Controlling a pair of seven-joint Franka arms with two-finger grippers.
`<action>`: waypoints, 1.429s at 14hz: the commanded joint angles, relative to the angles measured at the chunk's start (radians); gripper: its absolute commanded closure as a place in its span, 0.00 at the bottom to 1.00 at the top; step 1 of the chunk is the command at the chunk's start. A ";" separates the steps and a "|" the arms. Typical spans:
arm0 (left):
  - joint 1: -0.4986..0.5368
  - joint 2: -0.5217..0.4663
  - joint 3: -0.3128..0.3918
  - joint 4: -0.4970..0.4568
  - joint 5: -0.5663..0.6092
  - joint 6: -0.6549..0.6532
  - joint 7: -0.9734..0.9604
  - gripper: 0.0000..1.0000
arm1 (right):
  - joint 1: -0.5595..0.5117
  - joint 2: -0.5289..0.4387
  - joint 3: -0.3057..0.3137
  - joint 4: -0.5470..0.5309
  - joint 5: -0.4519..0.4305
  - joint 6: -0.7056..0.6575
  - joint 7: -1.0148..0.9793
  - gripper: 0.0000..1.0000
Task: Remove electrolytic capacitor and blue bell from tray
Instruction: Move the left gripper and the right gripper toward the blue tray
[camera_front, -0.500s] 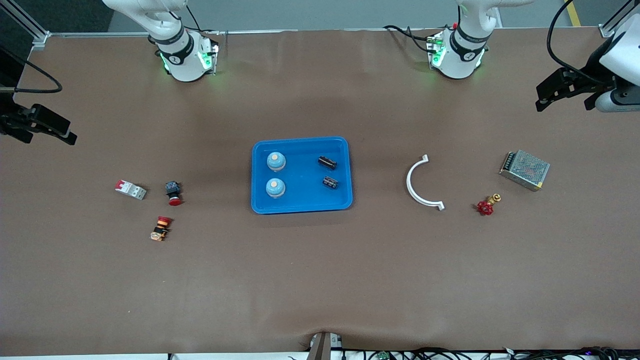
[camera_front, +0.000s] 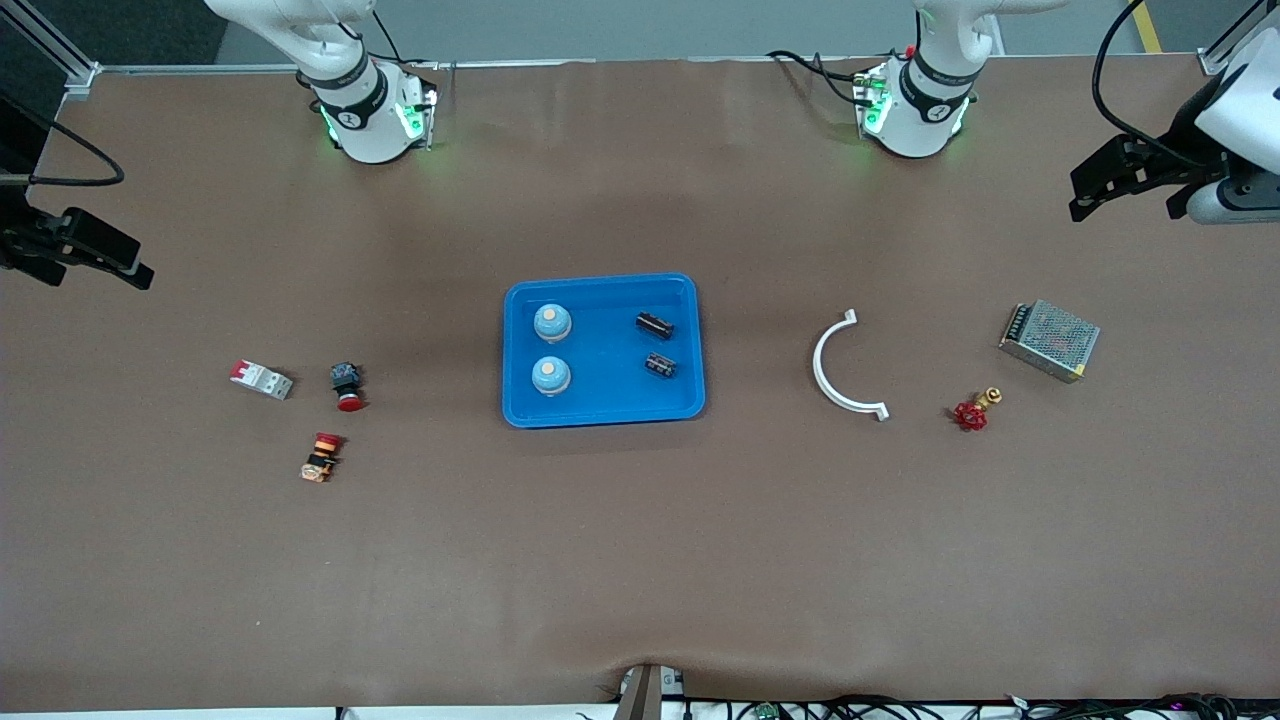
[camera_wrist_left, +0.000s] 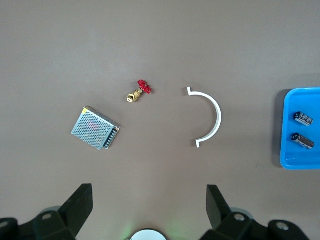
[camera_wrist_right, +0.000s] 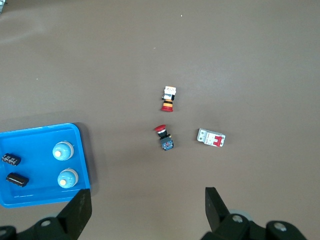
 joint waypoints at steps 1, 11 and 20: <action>0.002 0.029 -0.035 -0.016 0.008 -0.014 0.005 0.00 | 0.006 0.009 -0.004 0.007 0.003 0.015 0.008 0.00; -0.022 0.159 -0.252 -0.222 -0.031 0.258 -0.427 0.00 | 0.065 0.092 0.000 -0.011 0.006 0.047 0.142 0.00; -0.238 0.438 -0.317 -0.230 0.037 0.600 -1.010 0.05 | 0.289 0.095 0.019 -0.410 0.055 0.440 0.321 0.00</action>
